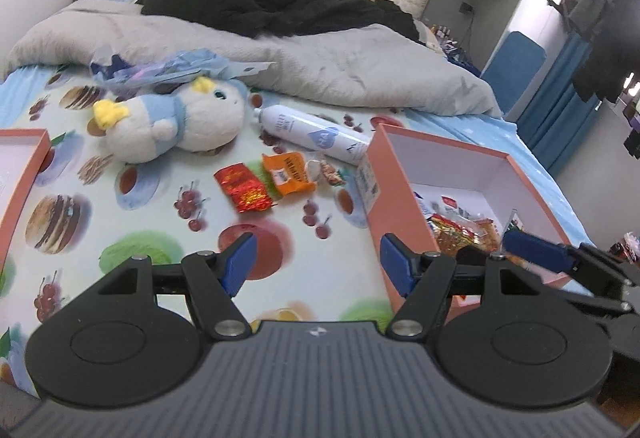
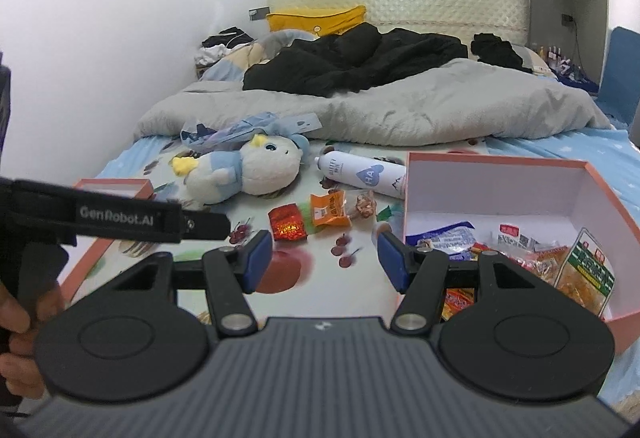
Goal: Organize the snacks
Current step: 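Withdraw both tools from the box toward the red and orange packets, then lower left tool onto red tea packet while right tool reaches orange packet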
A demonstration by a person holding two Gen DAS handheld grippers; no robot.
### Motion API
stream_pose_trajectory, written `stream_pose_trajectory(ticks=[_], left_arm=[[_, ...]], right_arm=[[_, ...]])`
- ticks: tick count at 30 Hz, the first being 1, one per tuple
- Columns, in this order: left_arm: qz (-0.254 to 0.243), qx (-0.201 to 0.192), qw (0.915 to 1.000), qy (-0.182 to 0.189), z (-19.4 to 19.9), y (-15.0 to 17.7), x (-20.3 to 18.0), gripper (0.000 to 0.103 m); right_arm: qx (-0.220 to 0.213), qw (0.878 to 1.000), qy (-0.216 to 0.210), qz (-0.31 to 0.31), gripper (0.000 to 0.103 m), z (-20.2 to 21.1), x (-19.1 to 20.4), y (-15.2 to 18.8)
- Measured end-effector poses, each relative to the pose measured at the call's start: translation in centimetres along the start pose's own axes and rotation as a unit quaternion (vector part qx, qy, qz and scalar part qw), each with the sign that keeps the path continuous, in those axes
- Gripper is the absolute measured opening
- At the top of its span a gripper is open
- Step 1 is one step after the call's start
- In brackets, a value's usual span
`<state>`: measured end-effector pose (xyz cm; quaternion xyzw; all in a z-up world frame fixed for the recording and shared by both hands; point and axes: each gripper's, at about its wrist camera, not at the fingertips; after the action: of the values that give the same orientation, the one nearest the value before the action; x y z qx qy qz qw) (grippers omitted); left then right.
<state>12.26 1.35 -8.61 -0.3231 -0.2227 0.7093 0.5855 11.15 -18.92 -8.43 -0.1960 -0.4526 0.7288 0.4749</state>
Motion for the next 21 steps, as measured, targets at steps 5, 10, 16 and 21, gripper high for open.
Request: stream_pose_trajectory(ticks=[5,10,16,21], left_arm=[[0.006,0.011,0.9999,-0.004,-1.4,0.0,1.2,0.073],[0.015,0.029,0.9995,-0.005,-4.0,-0.1,2.3,0.073],[0.016,0.041,0.999,-0.012,-7.5,-1.0,3.5,0.073],[0.018,0.046,0.9987,-0.011,-10.3,-1.8,4.9,0.073]], right_arm=[[0.005,1.0,0.001,0.006,0.061,-1.4,0.1,-0.6],[0.018,1.0,0.005,0.01,0.061,-3.4,0.1,-1.1],[0.037,0.999,-0.001,0.017,0.061,-6.2,0.2,-1.6],[0.051,0.998,-0.005,0.029,0.061,-9.1,0.4,-2.3]])
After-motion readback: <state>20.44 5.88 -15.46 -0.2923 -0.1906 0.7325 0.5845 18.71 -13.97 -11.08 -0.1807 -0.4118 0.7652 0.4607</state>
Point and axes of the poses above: each gripper's, at about its wrist camera, not at the fingertips, and z roughly against the way its jaws point, x to its left, y to its underside, and after that the axes turned 7 degrees about -y, right-handed
